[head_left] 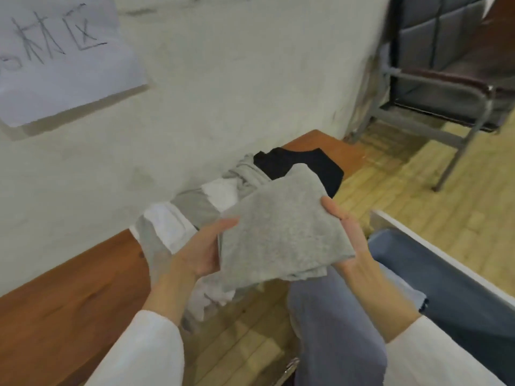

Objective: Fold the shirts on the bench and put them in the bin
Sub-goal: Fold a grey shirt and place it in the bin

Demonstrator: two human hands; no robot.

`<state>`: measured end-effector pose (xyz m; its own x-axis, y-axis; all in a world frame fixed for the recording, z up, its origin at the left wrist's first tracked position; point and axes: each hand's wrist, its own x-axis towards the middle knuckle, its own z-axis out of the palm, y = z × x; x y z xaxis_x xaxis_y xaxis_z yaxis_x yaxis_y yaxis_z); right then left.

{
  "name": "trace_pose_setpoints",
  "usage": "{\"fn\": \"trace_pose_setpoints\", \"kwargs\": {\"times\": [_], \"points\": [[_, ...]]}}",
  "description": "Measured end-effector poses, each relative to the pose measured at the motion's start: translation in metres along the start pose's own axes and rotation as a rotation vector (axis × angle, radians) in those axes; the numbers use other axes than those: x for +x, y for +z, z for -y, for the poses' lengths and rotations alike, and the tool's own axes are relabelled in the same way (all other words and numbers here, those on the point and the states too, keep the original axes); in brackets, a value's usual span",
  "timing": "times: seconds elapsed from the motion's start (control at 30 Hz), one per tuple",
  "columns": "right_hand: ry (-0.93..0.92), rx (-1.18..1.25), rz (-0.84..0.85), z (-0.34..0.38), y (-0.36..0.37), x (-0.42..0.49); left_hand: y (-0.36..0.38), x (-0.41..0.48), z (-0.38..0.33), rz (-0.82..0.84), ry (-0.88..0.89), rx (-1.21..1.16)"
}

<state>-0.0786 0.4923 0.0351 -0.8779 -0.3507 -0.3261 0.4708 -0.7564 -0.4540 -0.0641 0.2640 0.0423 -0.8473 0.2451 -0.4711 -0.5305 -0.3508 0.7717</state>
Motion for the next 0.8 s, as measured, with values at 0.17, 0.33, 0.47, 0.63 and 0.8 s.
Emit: {"fn": "trace_pose_setpoints", "kwargs": {"times": [0.17,0.33,0.47,0.63,0.8], "points": [[-0.066,0.023,-0.195,0.053,-0.095,-0.045,0.082,0.066,0.041,0.246,-0.295,0.249],[-0.058,-0.104,-0.26,0.107,-0.188,-0.08,0.151,0.14,0.088,0.3,-0.414,0.404],[-0.074,-0.224,-0.332,0.135,-0.253,-0.09,0.199,0.195,0.13,0.318,-0.48,0.597],[-0.042,-0.177,-0.444,0.129,-0.334,-0.094,0.225,0.246,0.194,0.357,-0.663,0.721],[0.019,-0.054,-0.511,0.106,-0.4,-0.088,0.233,0.288,0.251,0.378,-0.788,0.836]]}}
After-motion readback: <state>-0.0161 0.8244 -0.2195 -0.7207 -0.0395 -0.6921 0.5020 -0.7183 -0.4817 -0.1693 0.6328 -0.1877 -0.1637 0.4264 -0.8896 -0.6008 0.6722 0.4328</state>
